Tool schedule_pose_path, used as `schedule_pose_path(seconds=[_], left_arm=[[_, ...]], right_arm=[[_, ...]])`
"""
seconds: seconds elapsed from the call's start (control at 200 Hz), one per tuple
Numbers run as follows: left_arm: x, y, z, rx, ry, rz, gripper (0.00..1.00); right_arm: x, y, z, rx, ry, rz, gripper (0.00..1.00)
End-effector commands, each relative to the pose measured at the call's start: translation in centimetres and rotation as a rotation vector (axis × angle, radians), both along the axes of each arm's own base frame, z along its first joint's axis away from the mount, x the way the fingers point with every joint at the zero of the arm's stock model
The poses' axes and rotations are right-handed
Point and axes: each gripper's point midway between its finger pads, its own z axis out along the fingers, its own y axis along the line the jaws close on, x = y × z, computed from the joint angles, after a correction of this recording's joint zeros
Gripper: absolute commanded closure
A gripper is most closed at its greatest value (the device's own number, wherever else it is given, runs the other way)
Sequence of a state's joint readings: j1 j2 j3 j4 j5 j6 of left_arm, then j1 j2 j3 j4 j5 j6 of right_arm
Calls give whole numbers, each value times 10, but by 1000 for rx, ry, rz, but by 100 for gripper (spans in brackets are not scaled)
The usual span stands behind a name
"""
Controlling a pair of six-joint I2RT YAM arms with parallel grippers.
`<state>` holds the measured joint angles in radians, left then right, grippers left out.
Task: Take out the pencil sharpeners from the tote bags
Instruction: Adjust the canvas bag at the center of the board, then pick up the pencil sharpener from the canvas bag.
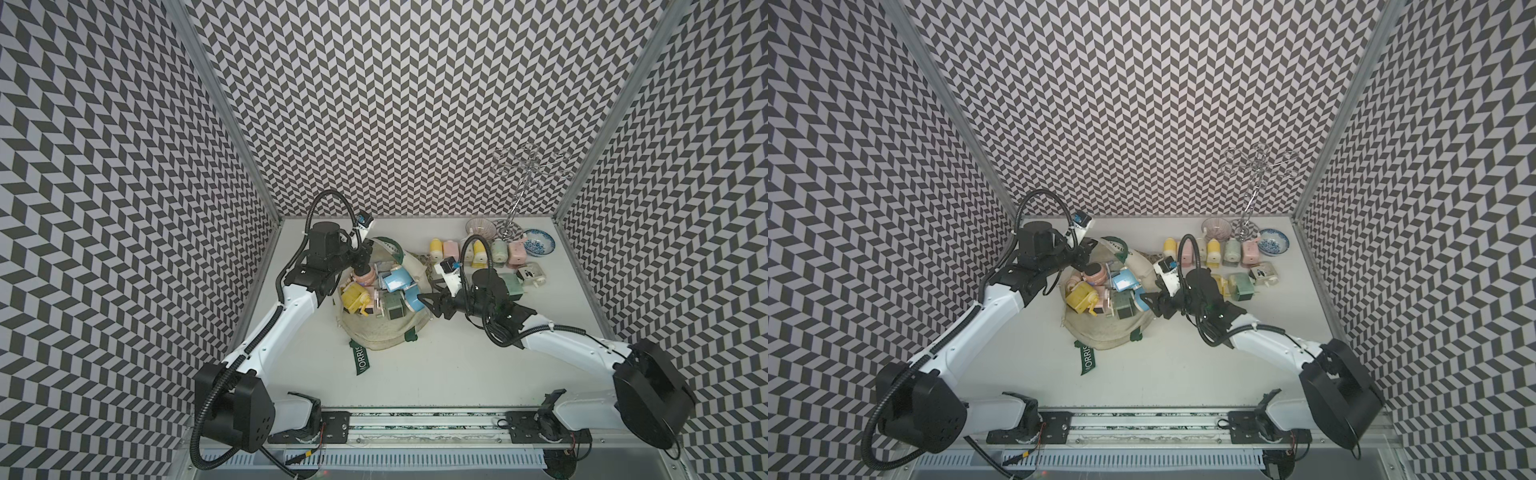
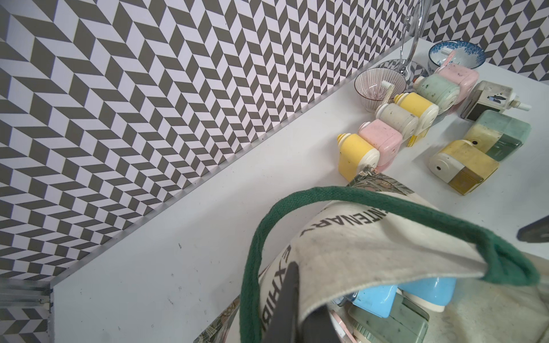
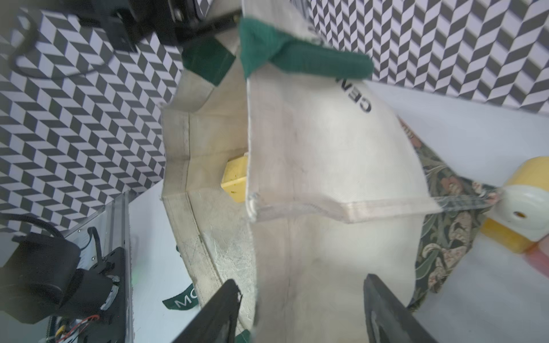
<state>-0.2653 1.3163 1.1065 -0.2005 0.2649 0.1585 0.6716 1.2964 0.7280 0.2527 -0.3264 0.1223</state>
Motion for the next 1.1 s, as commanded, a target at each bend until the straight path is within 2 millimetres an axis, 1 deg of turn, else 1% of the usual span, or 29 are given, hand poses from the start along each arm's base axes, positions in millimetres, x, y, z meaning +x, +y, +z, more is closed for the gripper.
schedule_pose_path(seconds=[0.0,0.085,0.135,0.19,0.24,0.305,0.36,0.426,0.501,0.611,0.666,0.731,0.786,0.856,0.936,1.026,1.092], left_arm=[[5,6,37,-57,-104,30,100],[6,7,37,-70,-97,44,100],[6,7,38,-78,-92,46,100],[5,7,39,-83,-91,48,100],[5,8,41,-88,-95,53,100],[5,9,42,-92,-95,57,100],[4,9,43,-95,-98,57,100],[4,9,44,-103,-99,59,100],[3,9,46,-109,-101,60,100],[3,9,46,-113,-100,58,100],[1,9,50,-116,-109,59,100],[1,9,51,-120,-116,59,100],[0,10,52,-123,-120,60,100],[-1,9,53,-125,-118,59,100],[-1,9,54,-127,-120,58,100],[-2,9,55,-128,-122,55,100],[-2,9,55,-128,-120,55,100]], right_arm=[[-15,-7,42,88,-56,-20,32],[-36,-2,60,156,-42,14,32],[-47,3,64,209,2,31,32],[-59,13,64,265,75,68,32],[-71,27,60,299,151,113,32],[-89,50,52,305,225,178,32],[-97,68,42,288,270,192,33],[-106,90,32,251,278,223,33],[-101,109,18,204,304,192,34],[-91,135,-1,184,346,169,34],[-86,148,-8,188,361,162,34],[-73,159,-22,184,404,105,33],[-64,170,-27,198,417,81,32],[-50,178,-37,208,451,11,31],[-37,191,-44,218,437,-33,30],[-17,197,-56,191,406,-127,28],[-2,197,-63,160,366,-198,26]])
